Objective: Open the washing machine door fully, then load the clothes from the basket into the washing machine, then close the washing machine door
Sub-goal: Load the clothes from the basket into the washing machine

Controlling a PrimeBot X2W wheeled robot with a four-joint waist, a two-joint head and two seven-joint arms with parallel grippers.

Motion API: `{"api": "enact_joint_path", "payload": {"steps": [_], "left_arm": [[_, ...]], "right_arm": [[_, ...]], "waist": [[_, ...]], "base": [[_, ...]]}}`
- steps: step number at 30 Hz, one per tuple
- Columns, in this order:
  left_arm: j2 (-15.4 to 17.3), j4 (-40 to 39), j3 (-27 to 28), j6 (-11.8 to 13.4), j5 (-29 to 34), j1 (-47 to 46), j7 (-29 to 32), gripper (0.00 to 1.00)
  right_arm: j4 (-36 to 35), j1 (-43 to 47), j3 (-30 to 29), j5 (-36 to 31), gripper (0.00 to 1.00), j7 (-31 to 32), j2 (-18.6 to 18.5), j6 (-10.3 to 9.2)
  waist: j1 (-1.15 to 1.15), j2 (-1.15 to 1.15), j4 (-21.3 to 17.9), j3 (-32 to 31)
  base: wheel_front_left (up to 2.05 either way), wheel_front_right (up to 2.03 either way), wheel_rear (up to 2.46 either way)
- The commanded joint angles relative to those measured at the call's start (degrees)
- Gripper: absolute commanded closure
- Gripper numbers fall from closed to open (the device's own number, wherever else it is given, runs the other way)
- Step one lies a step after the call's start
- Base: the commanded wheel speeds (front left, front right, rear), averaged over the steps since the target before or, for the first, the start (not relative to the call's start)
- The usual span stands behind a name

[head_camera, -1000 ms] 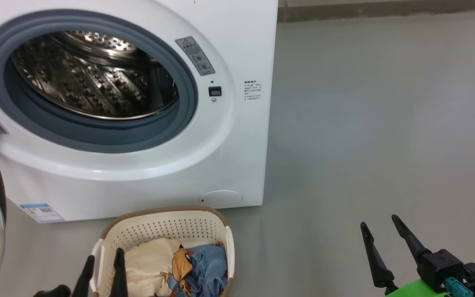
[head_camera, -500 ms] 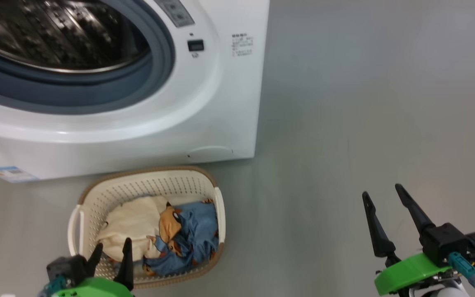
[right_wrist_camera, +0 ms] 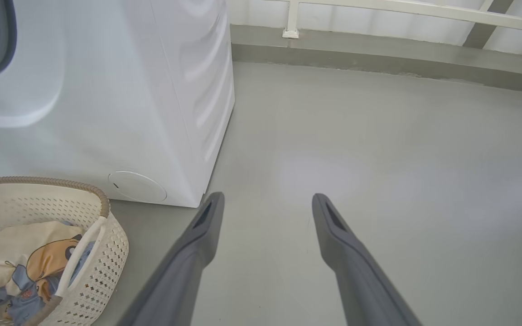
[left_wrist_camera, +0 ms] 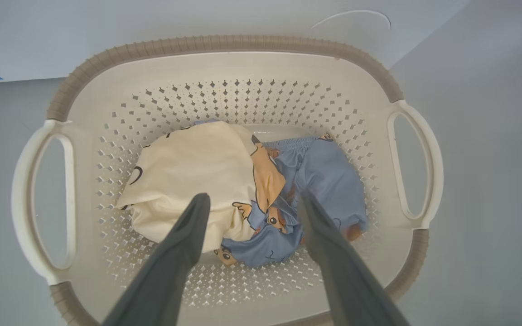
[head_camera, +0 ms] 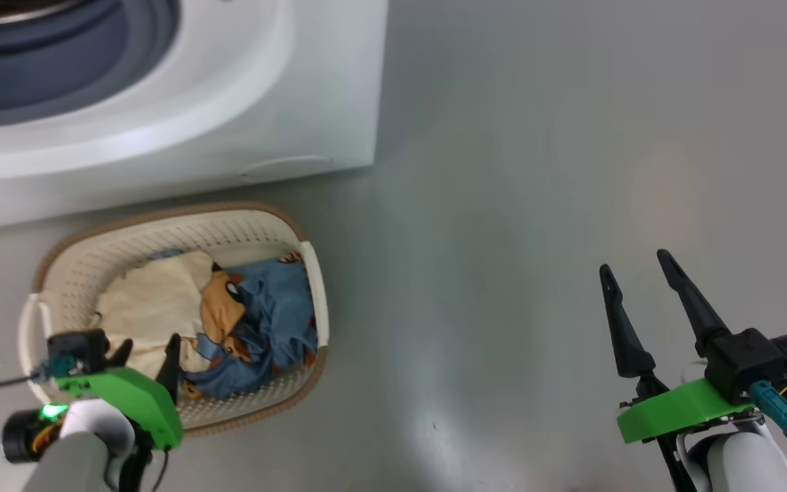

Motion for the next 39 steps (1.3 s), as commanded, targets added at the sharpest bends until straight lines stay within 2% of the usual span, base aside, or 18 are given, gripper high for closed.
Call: {"api": "enact_joint_path", "payload": {"steps": [1, 13, 21, 29, 35, 39], "left_arm": [[2.50, 1.18, 1.15, -0.23, 0.68, -1.56, 0.45, 0.00], [6.02, 14.10, -0.97, -0.83, 1.31, -13.70, 6.64, 0.00], [9.78, 19.26, -2.23, 1.00, 2.82, -19.29, 8.73, 0.00], [12.93, 21.16, -6.07, 2.48, 6.69, -22.81, 10.64, 0.00], [13.57, 22.33, -7.49, 5.81, 7.97, -24.67, 13.06, 0.00], [13.46, 22.77, -7.72, 6.90, 7.80, -25.14, 14.67, 0.00]], "right_arm": [[-1.52, -0.40, 1.58, -0.07, 0.00, -0.67, -0.25, 0.09], [-1.36, -2.95, 2.78, 2.09, 0.00, -1.71, -0.25, 0.09], [-1.16, -5.20, 4.53, 3.63, 0.00, -2.03, -0.25, 0.09], [-1.39, -6.14, 5.48, 4.96, 0.00, -2.11, -0.25, 0.09], [-2.18, -5.09, 5.18, 5.40, 0.00, -2.13, -0.25, 0.09], [-2.63, -4.47, 5.06, 5.57, 0.00, -2.13, -0.25, 0.09]], "waist": [[0.00, 0.00, -4.26, 5.96], [0.00, 0.00, -9.16, 14.17], [0.00, 0.00, -12.51, 17.94], [0.00, 0.00, -15.14, 21.03], [0.00, 0.00, -15.39, 21.99], [0.00, 0.00, -15.45, 22.31]], "base": [[0.00, 0.00, 0.00], [0.00, 0.00, 0.00], [0.00, 0.00, 0.00], [0.00, 0.00, 0.00], [0.00, 0.00, 0.00], [0.00, 0.00, 0.00]]}}
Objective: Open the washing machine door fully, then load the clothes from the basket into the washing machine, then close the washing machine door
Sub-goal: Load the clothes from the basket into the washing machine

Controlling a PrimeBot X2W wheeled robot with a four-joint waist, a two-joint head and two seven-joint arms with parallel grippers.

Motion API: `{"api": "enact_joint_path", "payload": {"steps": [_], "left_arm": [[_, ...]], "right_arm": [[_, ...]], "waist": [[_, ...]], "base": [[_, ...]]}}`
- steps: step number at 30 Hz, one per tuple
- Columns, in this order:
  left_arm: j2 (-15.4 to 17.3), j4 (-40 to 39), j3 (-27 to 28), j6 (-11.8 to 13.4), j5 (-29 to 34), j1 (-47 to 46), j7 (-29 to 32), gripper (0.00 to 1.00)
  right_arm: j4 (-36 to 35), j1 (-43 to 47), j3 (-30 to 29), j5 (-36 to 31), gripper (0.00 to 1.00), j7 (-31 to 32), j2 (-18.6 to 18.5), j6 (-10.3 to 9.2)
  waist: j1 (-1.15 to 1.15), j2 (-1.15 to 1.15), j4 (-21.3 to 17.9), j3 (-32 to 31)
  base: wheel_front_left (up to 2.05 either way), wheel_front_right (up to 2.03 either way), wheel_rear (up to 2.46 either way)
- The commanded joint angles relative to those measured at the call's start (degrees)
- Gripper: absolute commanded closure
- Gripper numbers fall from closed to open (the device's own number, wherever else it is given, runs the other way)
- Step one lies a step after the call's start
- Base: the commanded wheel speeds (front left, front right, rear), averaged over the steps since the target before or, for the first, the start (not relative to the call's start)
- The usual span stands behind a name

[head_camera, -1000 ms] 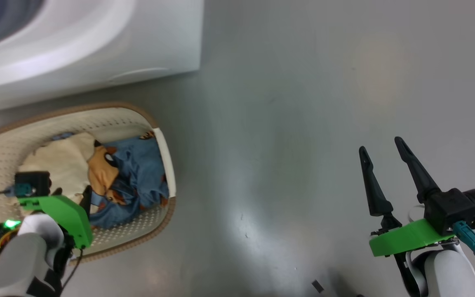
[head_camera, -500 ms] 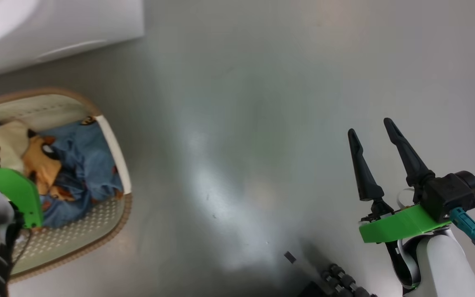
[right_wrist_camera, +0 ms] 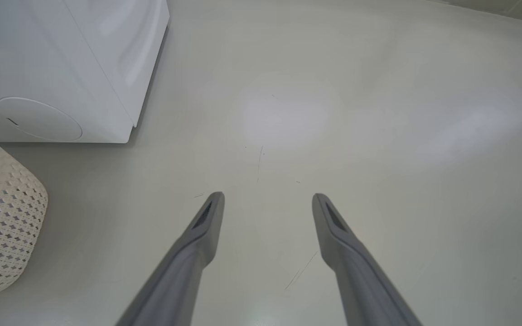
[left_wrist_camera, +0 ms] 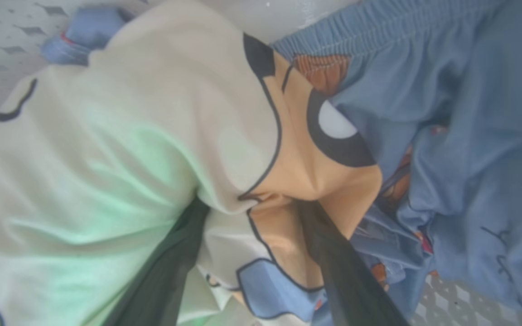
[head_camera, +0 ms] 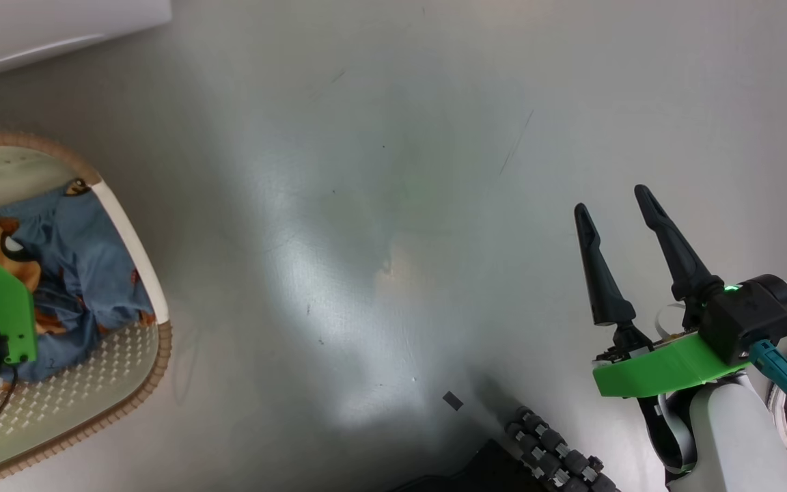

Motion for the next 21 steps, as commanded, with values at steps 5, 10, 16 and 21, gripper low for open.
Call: {"api": "enact_joint_path", "payload": {"steps": [5, 10, 16, 21], "left_arm": [[2.43, 0.33, 0.72, 0.12, -0.47, 0.01, -0.12, 1.00], [2.43, 0.44, 1.03, -0.33, -1.40, 0.46, -2.08, 1.00], [0.84, 0.53, 1.79, -0.76, -3.09, 2.48, -5.58, 1.00], [-1.31, 0.59, 1.97, -1.51, -4.22, 5.34, -8.78, 1.00]], "right_arm": [[-1.33, 2.56, 0.98, 1.22, 0.00, -0.67, -0.39, 0.09], [-0.78, 1.38, 1.73, 1.74, 0.00, -0.67, -0.39, 0.09], [0.37, -0.31, 1.39, 1.35, 0.00, -0.67, -0.39, 0.09], [1.34, -0.73, 1.02, 0.18, 0.00, -0.67, -0.39, 0.09]], "waist": [[0.00, 0.00, -0.13, 0.24], [0.00, 0.00, -0.19, -0.54], [0.00, 0.00, 0.81, -4.18], [0.00, 0.00, 2.51, -9.29]], "base": [[0.00, 0.00, 0.00], [0.00, 0.00, 0.00], [0.00, 0.00, 0.00], [0.00, 0.00, 0.00]]}}
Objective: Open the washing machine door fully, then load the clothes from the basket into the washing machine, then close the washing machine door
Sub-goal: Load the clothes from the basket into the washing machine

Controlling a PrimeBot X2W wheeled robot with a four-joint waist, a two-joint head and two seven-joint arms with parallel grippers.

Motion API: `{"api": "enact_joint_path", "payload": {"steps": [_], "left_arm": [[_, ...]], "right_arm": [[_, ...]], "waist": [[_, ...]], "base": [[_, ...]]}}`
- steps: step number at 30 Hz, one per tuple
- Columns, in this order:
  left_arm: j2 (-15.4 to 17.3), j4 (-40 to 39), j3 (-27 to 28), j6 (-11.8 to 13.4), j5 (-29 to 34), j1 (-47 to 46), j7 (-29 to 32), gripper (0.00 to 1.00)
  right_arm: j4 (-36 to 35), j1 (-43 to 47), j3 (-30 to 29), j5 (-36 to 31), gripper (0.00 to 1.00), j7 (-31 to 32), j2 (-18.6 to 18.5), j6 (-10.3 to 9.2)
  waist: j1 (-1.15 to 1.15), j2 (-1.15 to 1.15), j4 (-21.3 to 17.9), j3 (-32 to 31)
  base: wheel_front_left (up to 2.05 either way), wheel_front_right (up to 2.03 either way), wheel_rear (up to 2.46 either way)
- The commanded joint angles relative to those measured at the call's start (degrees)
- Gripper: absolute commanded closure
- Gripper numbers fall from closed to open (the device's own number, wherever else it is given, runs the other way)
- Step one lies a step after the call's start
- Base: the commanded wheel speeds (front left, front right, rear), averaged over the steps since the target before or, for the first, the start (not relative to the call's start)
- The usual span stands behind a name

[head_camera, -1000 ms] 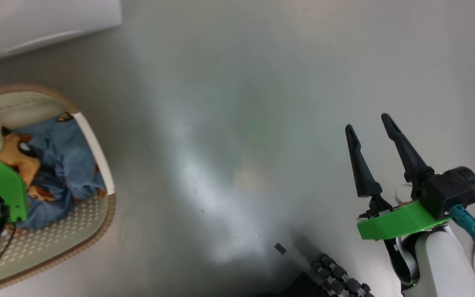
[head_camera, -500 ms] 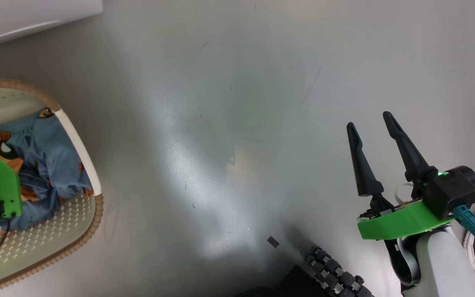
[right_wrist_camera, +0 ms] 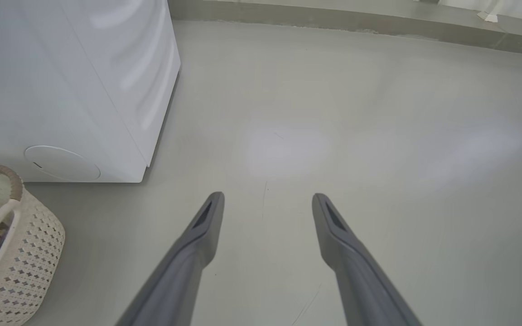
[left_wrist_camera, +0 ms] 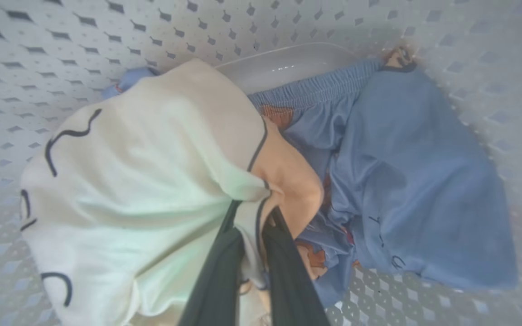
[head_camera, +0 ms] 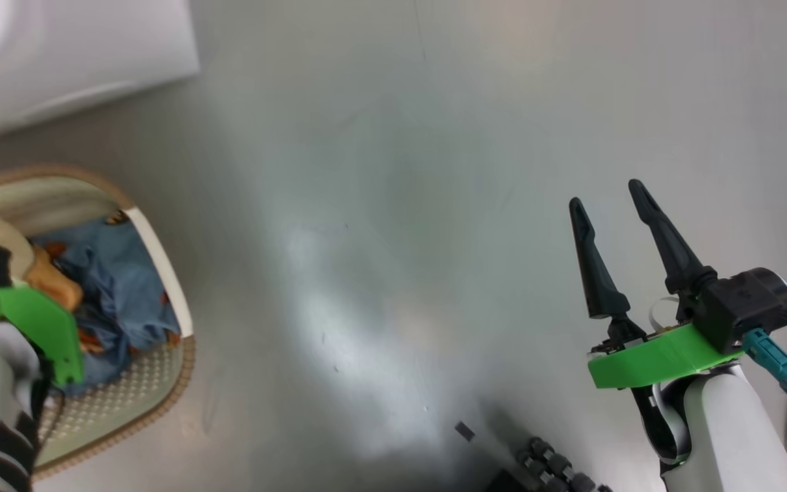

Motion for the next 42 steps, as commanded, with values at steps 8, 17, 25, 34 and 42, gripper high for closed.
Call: {"api": "enact_joint_path", "payload": {"steps": [8, 17, 25, 34, 42], "left_arm": [[-1.27, -0.35, 1.16, -1.49, -2.05, 7.74, -9.55, 1.00], [-3.85, -3.65, 1.65, -2.12, -3.31, 11.96, -13.85, 1.00], [-4.41, -16.93, 4.27, -0.58, -3.50, 19.92, -14.34, 1.00], [-4.53, -35.22, 7.90, 0.91, -1.75, 31.83, -14.36, 1.00], [-5.29, -49.84, 11.83, 2.38, 0.04, 42.25, -14.36, 1.00]], "right_arm": [[1.57, 1.83, 0.24, -2.71, 0.00, -0.48, -0.44, 0.09], [3.05, 4.15, -0.40, -4.27, 0.00, -0.48, -0.44, 0.09], [3.62, 7.01, -1.74, -5.68, 0.00, -0.22, -0.44, 0.09], [3.41, 10.63, -2.21, -5.80, 0.00, 0.73, -0.44, 0.09], [2.70, 13.68, -2.25, -5.25, 0.00, 1.46, -0.44, 0.09]], "waist": [[0.00, 0.00, 5.53, -13.74], [0.00, 0.00, 9.95, -21.48], [0.00, 0.00, 13.75, -27.76], [0.00, 0.00, 16.53, -34.67], [0.00, 0.00, 17.76, -39.90]], "base": [[0.00, 0.00, 0.00], [0.00, 0.00, 0.00], [0.00, 0.00, 0.00], [0.00, 0.00, 0.00], [0.00, 0.00, 0.00]]}}
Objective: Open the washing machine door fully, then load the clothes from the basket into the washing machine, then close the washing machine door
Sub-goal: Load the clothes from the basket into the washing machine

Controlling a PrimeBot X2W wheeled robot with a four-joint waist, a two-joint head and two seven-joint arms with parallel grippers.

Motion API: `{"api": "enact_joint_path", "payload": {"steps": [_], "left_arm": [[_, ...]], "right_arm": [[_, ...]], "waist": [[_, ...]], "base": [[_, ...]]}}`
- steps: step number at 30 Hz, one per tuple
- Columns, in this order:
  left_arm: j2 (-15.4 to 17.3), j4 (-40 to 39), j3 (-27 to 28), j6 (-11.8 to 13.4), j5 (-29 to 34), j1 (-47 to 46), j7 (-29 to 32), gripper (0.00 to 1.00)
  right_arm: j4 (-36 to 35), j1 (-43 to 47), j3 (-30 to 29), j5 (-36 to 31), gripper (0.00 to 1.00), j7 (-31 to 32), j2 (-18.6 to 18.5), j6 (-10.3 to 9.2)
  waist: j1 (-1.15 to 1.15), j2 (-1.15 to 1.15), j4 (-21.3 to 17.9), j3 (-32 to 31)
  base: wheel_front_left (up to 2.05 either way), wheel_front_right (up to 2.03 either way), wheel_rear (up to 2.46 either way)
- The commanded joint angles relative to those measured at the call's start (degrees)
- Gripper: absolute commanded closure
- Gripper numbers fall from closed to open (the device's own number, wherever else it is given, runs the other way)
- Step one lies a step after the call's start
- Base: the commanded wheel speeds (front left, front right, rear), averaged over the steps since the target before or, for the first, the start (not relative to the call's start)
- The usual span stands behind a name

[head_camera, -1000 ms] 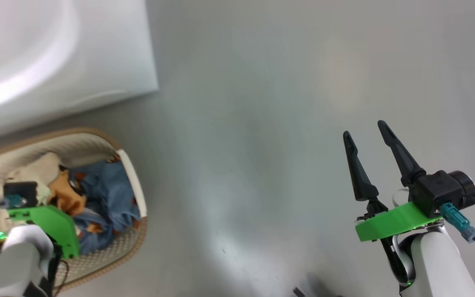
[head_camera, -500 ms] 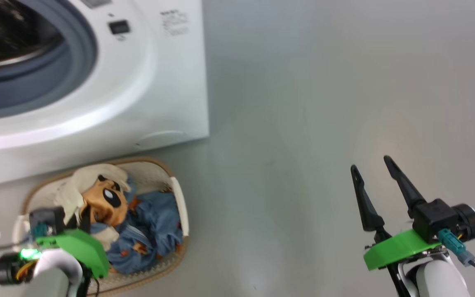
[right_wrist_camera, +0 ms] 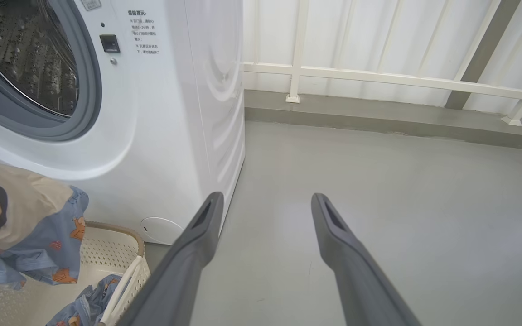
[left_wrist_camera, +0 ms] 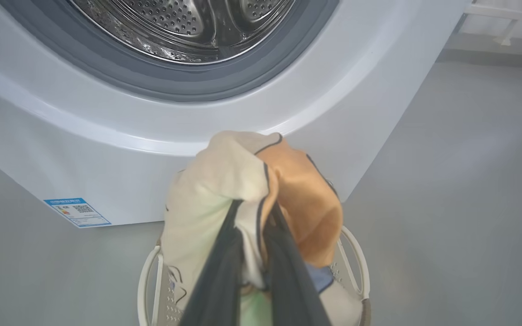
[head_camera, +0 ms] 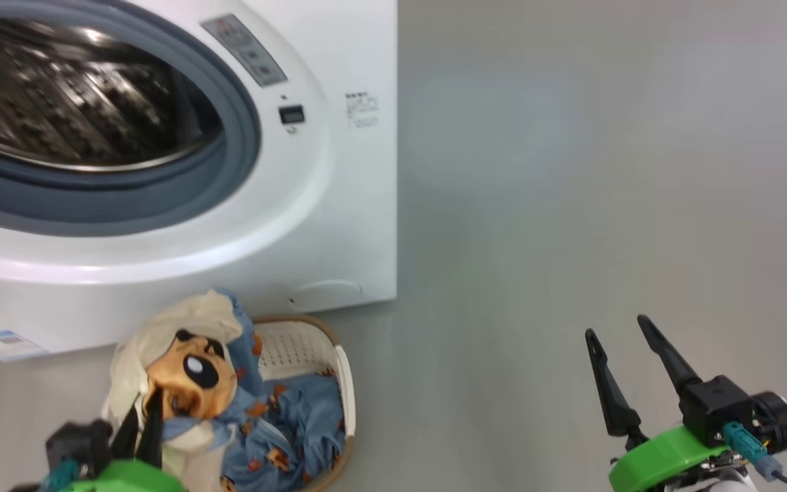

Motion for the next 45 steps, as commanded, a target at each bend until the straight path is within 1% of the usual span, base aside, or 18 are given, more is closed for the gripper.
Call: {"api": "enact_joint_path", "payload": {"steps": [1, 5, 10, 16, 24, 30, 32, 38, 42, 45], "left_arm": [[0.97, -2.96, 2.71, 0.56, 0.90, 0.79, -0.79, 1.00], [-0.30, -7.92, 4.22, 0.52, 1.27, 4.63, -0.79, 1.00], [-2.07, -11.98, 5.62, 0.31, 1.71, 8.37, -0.79, 1.00], [-3.36, -14.39, 7.26, -0.21, 2.13, 10.43, -0.80, 1.00], [-4.26, -16.22, 9.03, -1.67, 3.41, 11.01, -0.80, 1.00], [-5.12, -17.26, 10.45, -2.65, 3.80, 10.39, -0.80, 1.00], [-5.67, -17.44, 11.17, -3.10, 3.07, 9.87, -0.80, 1.00], [-6.42, -18.20, 13.57, -4.10, 1.97, 6.29, -0.80, 1.00], [-6.22, -18.30, 15.12, -4.92, 1.34, 2.18, -0.80, 1.00], [-4.89, -17.47, 15.61, -5.63, 1.45, -1.41, -0.80, 1.00]], "right_arm": [[-1.60, 0.50, 1.20, 0.34, 0.00, 0.12, -0.26, 0.09], [-1.96, 1.87, 0.94, 0.40, 0.00, 0.48, -0.26, 0.09], [-2.37, 3.54, 0.91, 0.74, 0.00, 0.93, -0.26, 0.09], [-2.58, 4.28, 1.43, 1.13, 0.00, 1.11, -0.26, 0.09], [-2.86, 4.31, 1.87, 1.46, 0.00, 1.13, -0.26, 0.09], [-2.87, 3.89, 1.95, 1.51, 0.00, 0.96, -0.26, 0.09], [-2.95, 3.66, 1.90, 1.52, 0.00, 0.87, -0.26, 0.09], [-3.29, 2.57, 1.72, 1.46, 0.00, 0.72, -0.26, 0.09], [-3.55, 1.62, 1.53, 2.03, 0.00, 0.65, -0.26, 0.09], [-3.76, 0.71, 1.45, 1.79, 0.00, 0.56, -0.26, 0.09]], "waist": [[0.00, 0.00, 1.88, -3.60], [0.00, 0.00, 2.22, -5.67], [0.00, 0.00, 2.46, -7.74], [0.00, 0.00, 2.46, -8.66], [0.00, 0.00, 2.19, -8.32], [0.00, 0.00, 1.67, -7.03], [0.00, 0.00, 1.47, -6.26], [0.00, 0.00, 0.70, -2.52], [0.00, 0.00, -0.09, 0.89], [0.00, 0.00, -0.94, 3.56]], "base": [[0.00, 0.00, 0.00], [0.00, 0.00, 0.00], [0.00, 0.00, 0.00], [0.00, 0.00, 0.00], [0.00, 0.00, 0.00], [0.00, 0.00, 0.00], [0.00, 0.00, 0.00], [0.00, 0.00, 0.00], [0.00, 0.00, 0.00], [0.00, 0.00, 0.00]]}}
